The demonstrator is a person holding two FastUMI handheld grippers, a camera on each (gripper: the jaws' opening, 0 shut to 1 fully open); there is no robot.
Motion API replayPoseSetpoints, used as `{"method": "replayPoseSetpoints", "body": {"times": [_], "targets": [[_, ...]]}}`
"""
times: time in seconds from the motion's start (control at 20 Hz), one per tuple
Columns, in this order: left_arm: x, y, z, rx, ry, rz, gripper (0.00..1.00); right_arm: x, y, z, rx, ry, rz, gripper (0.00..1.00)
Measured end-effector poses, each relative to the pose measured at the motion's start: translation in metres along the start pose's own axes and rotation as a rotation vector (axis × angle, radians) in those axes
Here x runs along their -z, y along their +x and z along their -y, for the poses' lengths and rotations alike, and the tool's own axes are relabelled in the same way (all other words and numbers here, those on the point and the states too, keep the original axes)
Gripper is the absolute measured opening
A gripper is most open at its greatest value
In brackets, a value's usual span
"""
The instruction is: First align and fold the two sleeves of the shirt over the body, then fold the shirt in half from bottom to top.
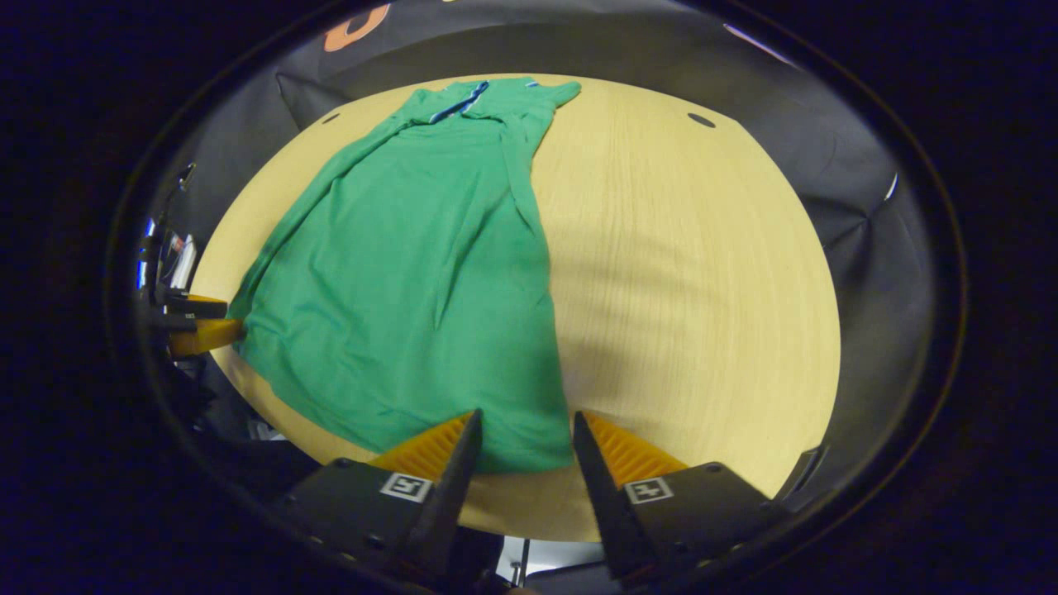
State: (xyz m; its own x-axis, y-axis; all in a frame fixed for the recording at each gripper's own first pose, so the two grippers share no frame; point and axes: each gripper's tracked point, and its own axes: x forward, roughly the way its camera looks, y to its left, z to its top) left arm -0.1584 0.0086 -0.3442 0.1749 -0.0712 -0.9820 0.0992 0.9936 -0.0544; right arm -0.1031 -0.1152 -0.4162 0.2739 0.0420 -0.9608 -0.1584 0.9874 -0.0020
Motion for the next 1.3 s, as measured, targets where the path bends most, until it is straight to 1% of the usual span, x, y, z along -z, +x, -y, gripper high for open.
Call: {"method": "replayPoseSetpoints", "body": {"times": [0.05,0.1,0.15,0.2,0.25,0.3,0.4,0.55,0.65,0.8,0.95,1.1,1.3], "targets": [[0.001,0.004,0.003,0.002,-0.007,-0.009,1.0,0.001,-0.001,-0.003,-0.007,0.007,-0.01,0.52],[-0.001,0.0,0.008,0.009,-0.006,-0.017,0.99,0.0,0.0,-0.006,-0.016,0.019,-0.011,0.41],[0.002,-0.002,0.017,0.027,-0.002,-0.024,0.7,0.0,0.001,-0.01,-0.026,0.028,-0.013,0.21],[0.0,-0.002,0.019,0.048,-0.005,-0.029,0.42,0.0,0.0,-0.011,-0.027,0.028,-0.015,0.11],[-0.003,-0.001,0.017,0.059,0.001,-0.041,0.14,-0.001,0.0,-0.013,-0.04,0.023,-0.008,0.06],[-0.003,-0.001,0.019,0.079,0.012,-0.047,0.1,0.003,-0.002,-0.013,-0.044,0.022,-0.019,0.06],[0.0,-0.005,0.026,0.132,0.017,-0.06,0.08,0.006,-0.005,-0.017,-0.071,0.017,-0.028,0.0],[-0.006,-0.026,0.028,0.172,0.053,-0.036,0.07,-0.003,-0.019,-0.008,-0.069,0.029,0.011,0.0],[-0.013,-0.041,0.032,0.208,0.042,-0.022,0.07,-0.013,-0.033,-0.003,-0.079,0.05,0.04,0.0],[-0.036,-0.06,0.039,0.275,0.019,0.03,0.07,-0.032,-0.053,0.006,-0.088,0.066,0.094,0.0],[-0.06,-0.077,0.042,0.284,0.028,0.093,0.07,-0.053,-0.071,0.012,-0.092,0.078,0.144,0.0],[-0.079,-0.084,0.04,0.285,0.049,0.141,0.07,-0.084,-0.087,0.012,-0.105,0.083,0.216,0.0],[-0.119,-0.096,0.037,0.284,0.071,0.226,0.07,-0.126,-0.104,0.013,-0.122,0.11,0.295,0.0]]}}
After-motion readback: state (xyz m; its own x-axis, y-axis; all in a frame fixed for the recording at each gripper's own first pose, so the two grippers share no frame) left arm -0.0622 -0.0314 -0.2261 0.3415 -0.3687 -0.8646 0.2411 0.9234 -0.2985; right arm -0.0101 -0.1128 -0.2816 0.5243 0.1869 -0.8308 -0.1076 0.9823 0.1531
